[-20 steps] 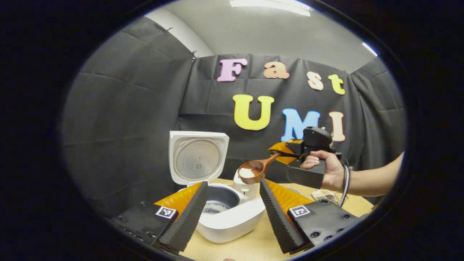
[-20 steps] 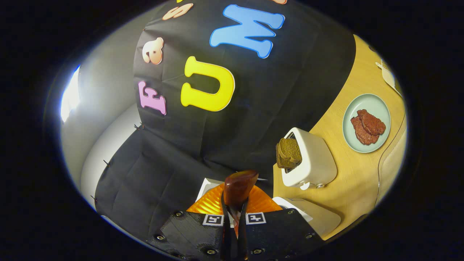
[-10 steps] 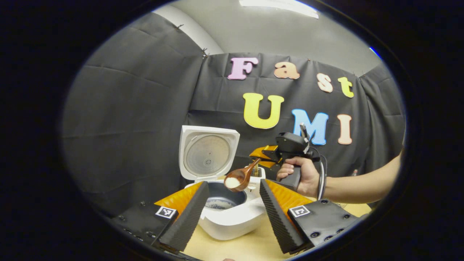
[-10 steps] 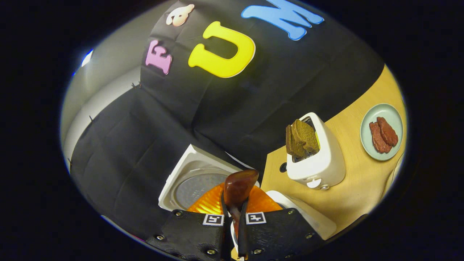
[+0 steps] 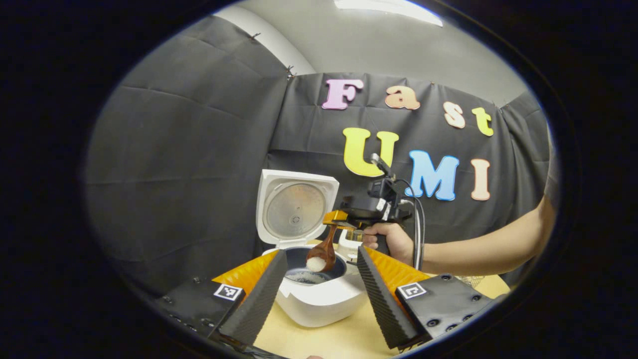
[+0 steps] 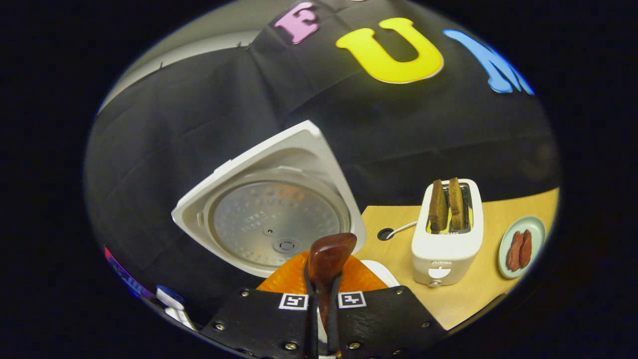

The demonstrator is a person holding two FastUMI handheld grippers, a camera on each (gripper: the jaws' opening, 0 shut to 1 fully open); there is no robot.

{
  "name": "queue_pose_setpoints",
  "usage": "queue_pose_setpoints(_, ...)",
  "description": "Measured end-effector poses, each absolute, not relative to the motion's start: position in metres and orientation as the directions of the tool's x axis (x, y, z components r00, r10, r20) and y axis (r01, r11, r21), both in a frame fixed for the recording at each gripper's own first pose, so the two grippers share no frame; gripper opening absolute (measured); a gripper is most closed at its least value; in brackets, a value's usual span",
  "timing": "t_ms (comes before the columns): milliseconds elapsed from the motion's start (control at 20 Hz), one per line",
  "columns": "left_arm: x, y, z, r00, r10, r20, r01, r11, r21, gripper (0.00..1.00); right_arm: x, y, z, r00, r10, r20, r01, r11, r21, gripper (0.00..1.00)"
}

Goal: Close the left gripper, press the button to open the rice cooker; take a wooden spoon from the chopstick holder with the right hand, scoop a spoonful of rice and pour it into the rice cooker, then put the wooden spoon back into the chopstick holder.

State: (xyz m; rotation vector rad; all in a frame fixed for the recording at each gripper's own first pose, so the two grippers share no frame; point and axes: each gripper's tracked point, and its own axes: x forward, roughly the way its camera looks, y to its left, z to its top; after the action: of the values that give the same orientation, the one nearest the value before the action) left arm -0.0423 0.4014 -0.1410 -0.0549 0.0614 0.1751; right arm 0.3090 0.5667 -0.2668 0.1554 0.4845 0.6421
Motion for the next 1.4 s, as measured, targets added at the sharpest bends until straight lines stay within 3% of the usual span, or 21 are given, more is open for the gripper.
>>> queue_pose_setpoints(100, -0.047, 0.401, -0.141, 0.982, 0.174, -0.066, -0.178, 0.983, -0.046, 0.96, 0.306, 0.575, -0.262, 0.712, 0.589, -0.382, -0.612, 0.787, 0.074, 0.08)
queue_pose_setpoints(200, -0.052, 0.399, -0.139, 0.983, 0.173, -0.062, -0.175, 0.984, -0.033, 0.99, 0.291, 0.586, -0.250, 0.706, 0.618, -0.346, -0.686, 0.718, -0.118, 0.08)
queue_pose_setpoints(450, -0.058, 0.399, -0.135, 0.980, 0.190, -0.056, -0.191, 0.982, -0.006, 0.99, 0.257, 0.598, -0.219, 0.636, 0.717, -0.285, -0.765, 0.537, -0.356, 0.08)
queue_pose_setpoints(600, -0.067, 0.398, -0.129, 0.979, 0.199, -0.041, -0.199, 0.980, -0.005, 0.98, 0.256, 0.590, -0.209, 0.633, 0.733, -0.251, -0.772, 0.568, -0.286, 0.07)
queue_pose_setpoints(850, -0.066, 0.390, -0.117, 0.983, 0.182, -0.018, -0.182, 0.983, -0.015, 0.99, 0.266, 0.564, -0.170, 0.645, 0.735, -0.207, -0.738, 0.670, 0.082, 0.07)
queue_pose_setpoints(950, -0.059, 0.380, -0.108, 0.986, 0.164, 0.000, -0.164, 0.986, -0.011, 0.99, 0.268, 0.543, -0.149, 0.671, 0.720, -0.176, -0.705, 0.693, 0.151, 0.07)
queue_pose_setpoints(1400, -0.038, 0.305, -0.079, 0.998, 0.021, 0.059, -0.021, 1.000, 0.008, 0.97, 0.222, 0.382, -0.053, 0.760, 0.647, -0.063, -0.566, 0.706, 0.425, 0.07)
